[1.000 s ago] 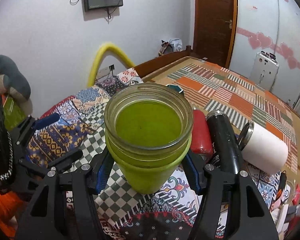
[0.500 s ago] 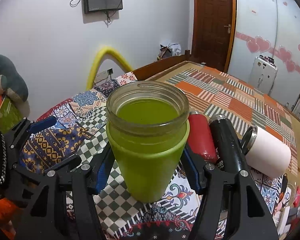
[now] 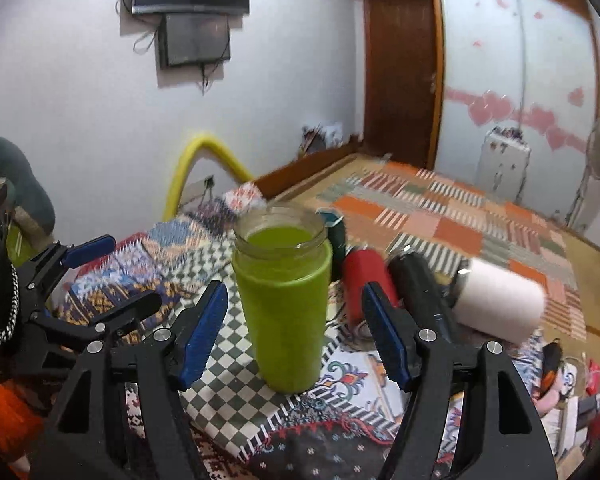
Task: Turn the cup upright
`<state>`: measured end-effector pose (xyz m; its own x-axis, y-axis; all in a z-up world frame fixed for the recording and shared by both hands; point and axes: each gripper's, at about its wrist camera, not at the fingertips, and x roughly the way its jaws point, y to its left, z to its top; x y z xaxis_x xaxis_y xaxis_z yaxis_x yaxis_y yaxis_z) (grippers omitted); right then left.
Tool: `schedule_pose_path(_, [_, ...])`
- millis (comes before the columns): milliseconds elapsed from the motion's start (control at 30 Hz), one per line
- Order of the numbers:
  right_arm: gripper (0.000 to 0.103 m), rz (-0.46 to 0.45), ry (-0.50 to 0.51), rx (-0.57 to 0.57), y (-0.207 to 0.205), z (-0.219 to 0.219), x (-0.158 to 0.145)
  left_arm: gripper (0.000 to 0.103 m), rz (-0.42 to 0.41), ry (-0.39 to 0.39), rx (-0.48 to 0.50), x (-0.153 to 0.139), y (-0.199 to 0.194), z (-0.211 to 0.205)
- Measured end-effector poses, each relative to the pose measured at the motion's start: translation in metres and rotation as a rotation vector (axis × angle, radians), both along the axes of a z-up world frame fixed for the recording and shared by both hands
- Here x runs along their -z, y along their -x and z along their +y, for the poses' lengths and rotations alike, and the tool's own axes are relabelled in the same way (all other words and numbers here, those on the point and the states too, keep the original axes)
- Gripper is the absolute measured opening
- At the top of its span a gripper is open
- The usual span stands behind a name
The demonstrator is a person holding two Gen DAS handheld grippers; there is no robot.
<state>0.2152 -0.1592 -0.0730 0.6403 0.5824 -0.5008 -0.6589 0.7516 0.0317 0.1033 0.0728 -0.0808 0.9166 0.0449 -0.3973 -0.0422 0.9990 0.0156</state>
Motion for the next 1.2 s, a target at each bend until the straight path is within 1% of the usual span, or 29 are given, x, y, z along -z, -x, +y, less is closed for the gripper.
schedule_pose_path(100, [0.067, -0.055, -0.063, 0.042, 0.022, -0.016, -0.016, 0.097, -0.053, 0.004, 0.026, -0.02, 0.018, -0.01])
schedule_pose_path(267, [0.067, -0.164, -0.151, 0.126, 0.061, -0.041, -0.04, 0.097, -0.163, -0.022, 0.049, -0.052, 0.053, -0.03])
schedule_pose_path(333, [0.067, -0.194, -0.177, 0.15, 0.071, -0.048, -0.047, 0.097, -0.196, -0.024, 0.044, -0.061, 0.064, -0.035])
schedule_pose_path(467, [0.068, -0.252, -0.236, 0.203, 0.097, -0.063, -0.057, 0.097, -0.236, -0.007, 0.058, -0.076, 0.083, -0.043])
schedule_pose_path(533, [0.072, -0.273, -0.262, 0.223, 0.108, -0.069, -0.061, 0.097, -0.255, -0.007, 0.058, -0.081, 0.091, -0.045])
schedule_pose_path(600, [0.074, -0.292, -0.283, 0.246, 0.116, -0.074, -0.062, 0.103, -0.276, -0.003, 0.054, -0.086, 0.1, -0.048])
schedule_pose_path(633, [0.077, -0.302, -0.289, 0.261, 0.119, -0.076, -0.062, 0.103, -0.289, 0.005, 0.054, -0.088, 0.105, -0.049])
schedule_pose_path(667, [0.08, -0.312, -0.293, 0.273, 0.124, -0.077, -0.062, 0.103, -0.294, 0.007, 0.054, -0.09, 0.107, -0.05])
schedule_pose_path(700, [0.085, -0.323, -0.298, 0.284, 0.129, -0.078, -0.062, 0.103, -0.298, 0.005, 0.055, -0.091, 0.111, -0.051])
schedule_pose_path(800, [0.088, -0.347, -0.293, 0.309, 0.137, -0.078, -0.061, 0.103, -0.316, -0.01, 0.047, -0.094, 0.12, -0.056])
schedule_pose_path(867, [0.094, -0.359, -0.295, 0.317, 0.141, -0.077, -0.062, 0.103, -0.318, -0.011, 0.053, -0.095, 0.124, -0.058])
schedule_pose_path(933, [0.102, -0.377, -0.297, 0.328, 0.145, -0.078, -0.062, 0.103, -0.317, -0.008, 0.057, -0.095, 0.128, -0.059])
schedule_pose_path(1000, [0.103, -0.392, -0.297, 0.337, 0.148, -0.079, -0.062, 0.103, -0.316, -0.005, 0.06, -0.096, 0.128, -0.059])
schedule_pose_path(1200, [0.103, -0.388, -0.289, 0.337, 0.15, -0.078, -0.061, 0.103, -0.315, 0.009, 0.062, -0.097, 0.131, -0.057])
